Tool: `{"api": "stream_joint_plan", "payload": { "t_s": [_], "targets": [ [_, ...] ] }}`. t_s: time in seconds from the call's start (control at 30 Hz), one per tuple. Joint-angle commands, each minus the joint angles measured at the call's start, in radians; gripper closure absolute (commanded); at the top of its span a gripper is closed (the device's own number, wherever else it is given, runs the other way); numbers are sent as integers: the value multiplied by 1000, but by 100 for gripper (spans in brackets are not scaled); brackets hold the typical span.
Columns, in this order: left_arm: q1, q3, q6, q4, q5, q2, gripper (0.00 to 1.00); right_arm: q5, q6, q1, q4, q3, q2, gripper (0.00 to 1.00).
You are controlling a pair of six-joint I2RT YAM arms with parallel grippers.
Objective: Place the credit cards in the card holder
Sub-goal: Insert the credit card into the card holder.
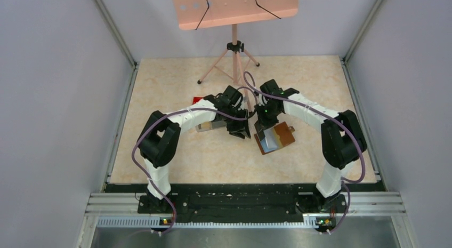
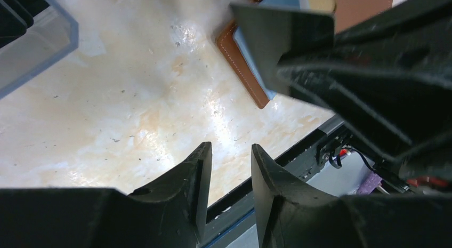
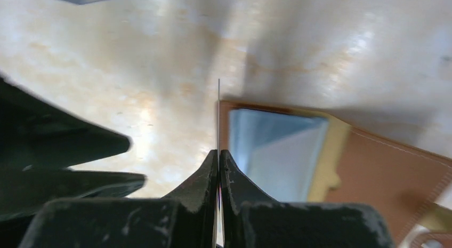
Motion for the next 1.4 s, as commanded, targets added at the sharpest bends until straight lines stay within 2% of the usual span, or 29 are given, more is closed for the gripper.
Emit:
{"api": "stream_joint_plan", "payload": {
  "t_s": [0.0, 0.5, 0.7, 0.93, 1.17, 1.37],
  "targets": [
    [-6, 55, 52, -18, 4, 14, 62, 261, -50, 6, -124, 70, 18, 100],
    [-22, 122, 83, -48, 17, 96, 62, 469, -116, 3, -236, 161, 2, 100],
    [-42, 174, 98, -63, 28, 142, 62, 508, -109, -65, -241, 151, 3, 100],
    [-54, 236, 109, -75, 46, 187, 62, 432, -99, -158, -157, 20, 13, 100],
    [-55, 262, 110, -79, 64, 224, 62, 203, -103, -168, -72, -108, -18, 100],
    [-55, 264, 110, -80, 53, 235, 62, 7, -103, -169, -61, -144, -43, 100]
  ]
}}
